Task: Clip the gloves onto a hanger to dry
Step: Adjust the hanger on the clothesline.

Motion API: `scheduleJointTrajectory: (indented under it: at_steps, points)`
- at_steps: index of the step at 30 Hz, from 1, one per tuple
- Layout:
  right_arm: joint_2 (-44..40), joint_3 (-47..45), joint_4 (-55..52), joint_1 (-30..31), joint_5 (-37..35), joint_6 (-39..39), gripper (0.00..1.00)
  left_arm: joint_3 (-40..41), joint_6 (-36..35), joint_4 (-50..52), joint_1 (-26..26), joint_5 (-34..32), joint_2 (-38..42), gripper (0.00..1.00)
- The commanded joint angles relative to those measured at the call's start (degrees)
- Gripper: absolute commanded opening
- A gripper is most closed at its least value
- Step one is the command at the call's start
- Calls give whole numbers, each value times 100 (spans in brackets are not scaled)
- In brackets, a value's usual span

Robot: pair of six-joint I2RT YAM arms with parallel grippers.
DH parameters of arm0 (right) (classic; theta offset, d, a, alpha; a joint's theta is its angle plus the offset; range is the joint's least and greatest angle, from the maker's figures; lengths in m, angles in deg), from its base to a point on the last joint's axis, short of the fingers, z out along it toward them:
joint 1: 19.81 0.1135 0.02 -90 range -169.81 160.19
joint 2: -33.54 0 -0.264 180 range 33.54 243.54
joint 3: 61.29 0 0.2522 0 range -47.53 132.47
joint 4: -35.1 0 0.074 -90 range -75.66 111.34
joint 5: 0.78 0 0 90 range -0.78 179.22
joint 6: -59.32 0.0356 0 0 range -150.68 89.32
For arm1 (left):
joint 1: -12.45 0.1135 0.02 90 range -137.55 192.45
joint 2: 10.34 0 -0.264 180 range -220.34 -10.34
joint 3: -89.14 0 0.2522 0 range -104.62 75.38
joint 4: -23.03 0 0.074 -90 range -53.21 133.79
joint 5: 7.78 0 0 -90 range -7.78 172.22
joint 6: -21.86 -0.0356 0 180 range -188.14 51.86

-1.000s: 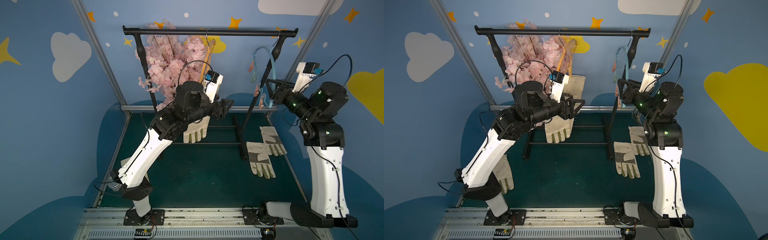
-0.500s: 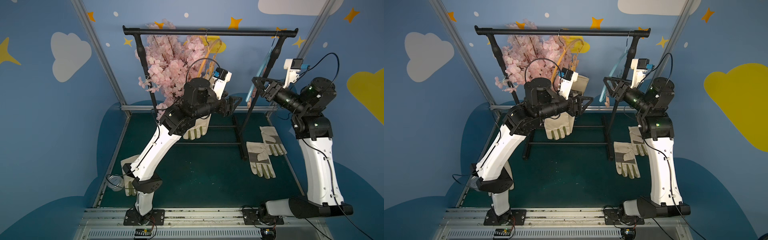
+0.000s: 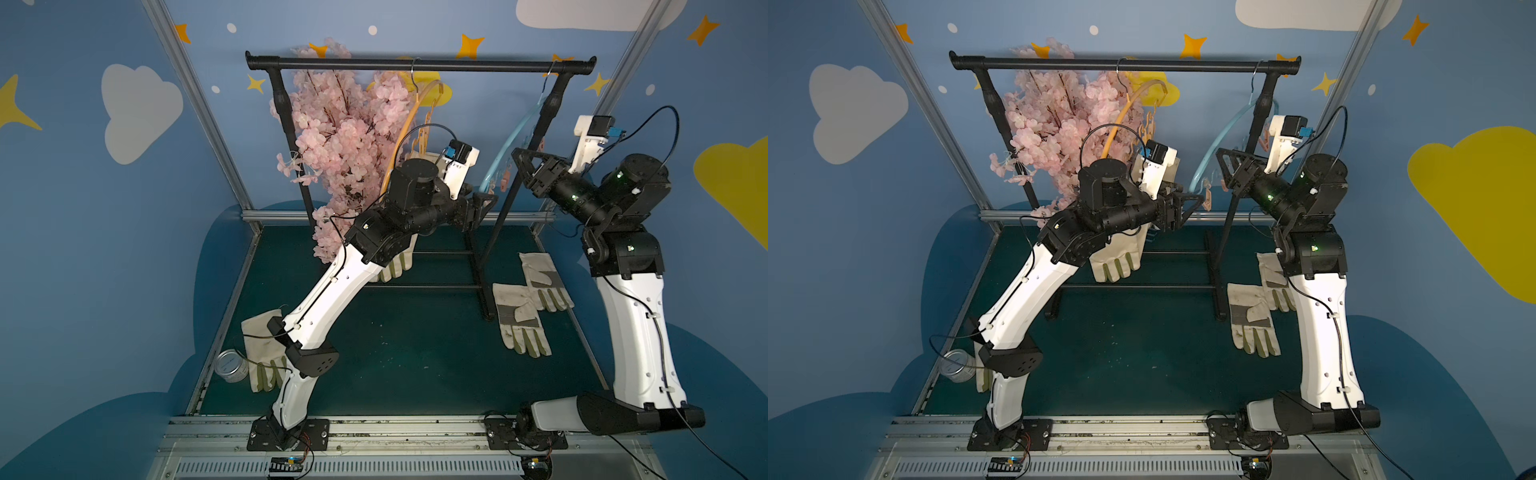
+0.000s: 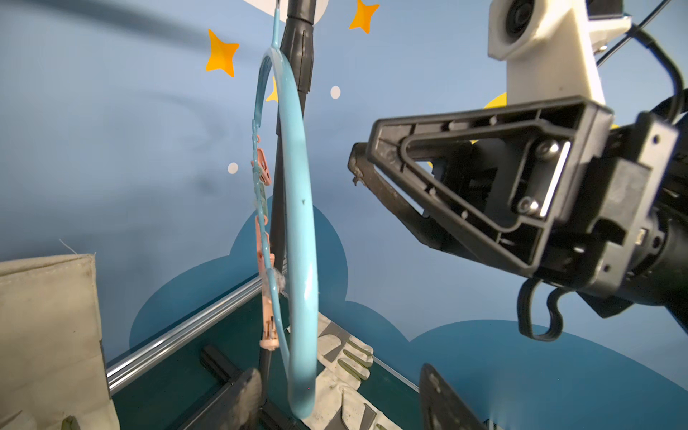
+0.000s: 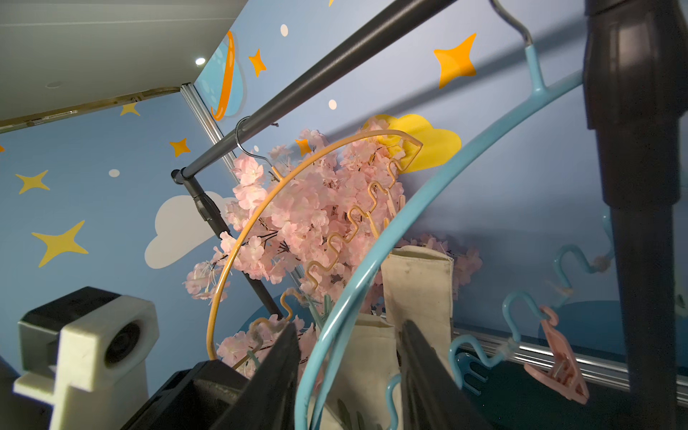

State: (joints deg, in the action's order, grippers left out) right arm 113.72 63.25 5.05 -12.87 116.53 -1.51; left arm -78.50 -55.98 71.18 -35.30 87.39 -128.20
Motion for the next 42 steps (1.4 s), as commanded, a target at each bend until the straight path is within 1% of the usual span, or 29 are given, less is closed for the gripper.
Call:
scheduleJointTrajectory:
  at_steps: [1, 7, 8, 10, 13, 15, 17, 19, 22, 23, 26, 27, 28, 30, 32, 34, 37, 42]
  points:
    - [-20, 145, 127, 0, -40, -43, 45, -287, -14, -327, 19, -138, -233, 62]
    - [-147, -46, 208, 9, 20, -43, 45, -325, -183, -583, 40, -350, -439, 55]
    - [-179, -86, 228, 7, 13, -47, 45, -318, -198, -591, 36, -407, -454, 52]
    - [-221, -133, 248, 8, 17, -43, 46, -318, -222, -637, 47, -477, -483, 44]
    - [-282, -231, 289, 9, 29, -43, 46, -318, -259, -746, 38, -550, -492, 41]
    - [-321, -282, 273, 10, 21, -85, 46, -313, -329, -783, 29, -606, -484, 34]
    - [-369, -358, 302, 9, -31, -112, 46, -318, -465, -750, 1, -757, -464, 32]
    - [-397, -406, 313, 2, -67, -144, 46, -318, -595, -679, -7, -892, -419, 26]
    - [-381, -426, 323, 0, -107, -174, 46, -318, -772, -560, -7, -1177, -327, 22]
    - [-364, -426, 321, -8, -131, -183, 46, -318, -847, -520, -24, -1289, -293, 18]
    - [-316, -452, 407, -8, -129, -183, 46, -300, -1071, -422, -25, -1644, -179, 17]
    - [-303, -444, 415, 0, -145, -196, 46, -300, -1156, -372, -24, -1750, -144, 13]
    - [-286, -435, 425, -11, -160, -222, 46, -296, -1208, -334, -24, -1832, -103, 12]
    - [-250, -413, 412, -17, -198, -301, 46, -235, -1300, -271, -24, -1989, 8, 12]
    - [-210, -399, 388, -26, -244, -370, 46, -58, -1395, -274, -24, -2141, 168, 12]
    - [-181, -399, 382, -43, -294, -453, 47, 238, -1522, -392, -24, -2271, 381, 9]
    - [-96, -354, 325, -67, -312, -550, 47, 745, -1706, -666, -17, -2438, 710, 9]
    - [30, -312, 271, -68, -366, -710, 48, 878, -1840, -573, 33, -2597, 922, 6]
